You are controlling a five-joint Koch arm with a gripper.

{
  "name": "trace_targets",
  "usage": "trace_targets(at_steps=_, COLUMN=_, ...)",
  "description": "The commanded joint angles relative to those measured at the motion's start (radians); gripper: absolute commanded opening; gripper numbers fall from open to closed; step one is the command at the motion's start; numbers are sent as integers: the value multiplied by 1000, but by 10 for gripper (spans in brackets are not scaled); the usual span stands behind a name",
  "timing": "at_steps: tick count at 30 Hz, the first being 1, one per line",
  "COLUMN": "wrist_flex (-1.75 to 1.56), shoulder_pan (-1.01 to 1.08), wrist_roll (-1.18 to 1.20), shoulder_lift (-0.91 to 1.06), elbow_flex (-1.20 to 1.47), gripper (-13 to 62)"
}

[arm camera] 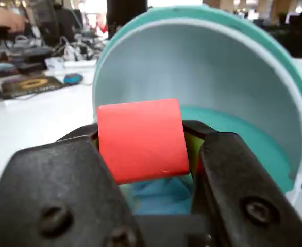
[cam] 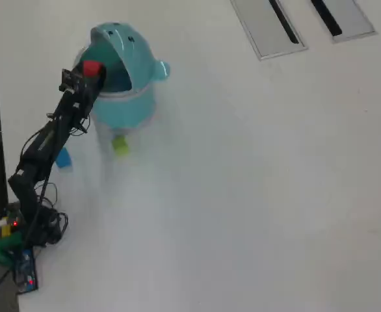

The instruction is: Grasp RGB lego blocks and put them in the bin one by one.

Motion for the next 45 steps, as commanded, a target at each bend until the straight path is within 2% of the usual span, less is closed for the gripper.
trace_targets(at_steps=1, wrist_flex=-52, shoulder_pan=-17, wrist_roll=-51, shoulder_lift=12, elbow_flex=-124, gripper=30)
trace_targets(at_steps=2, wrist_flex=-18, shoulder_pan=-17, wrist_roll=-124, shoulder_lift=14, elbow_flex=-118, gripper=62)
trace_targets(at_steps=4, wrist_flex=-14, shoulder_pan=-18, wrist_roll=-189, shoulder_lift=18, elbow_flex=-118, gripper=62)
trace_targets(at_steps=5, wrist_flex=-14, shoulder_pan=-17, wrist_roll=-224, shoulder_lift=18, elbow_flex=-118, gripper=114)
trace_targets(at_steps=6, wrist_flex=-14, shoulder_pan=-17, wrist_roll=-310, shoulder_lift=20, elbow_flex=-101, gripper=284)
trace_targets(at_steps=12, wrist_flex=-21, shoulder_pan=-21, wrist_roll=-325, shoulder_lift=20, elbow_flex=-91, gripper=330)
trace_targets(at_steps=18, wrist_flex=-15, shoulder_pan=-32, wrist_roll=-331, shoulder_lift=43, elbow_flex=-89, gripper=332)
trace_targets(at_steps=28, wrist_flex=0, shoulder_pan=-8, wrist_roll=-344, shoulder_lift=190, elbow_flex=75, gripper=333)
trace_targets(at_steps=45, wrist_flex=-32, shoulder_pan=179, wrist_roll=-341, shoulder_lift=423, elbow_flex=405, gripper=330)
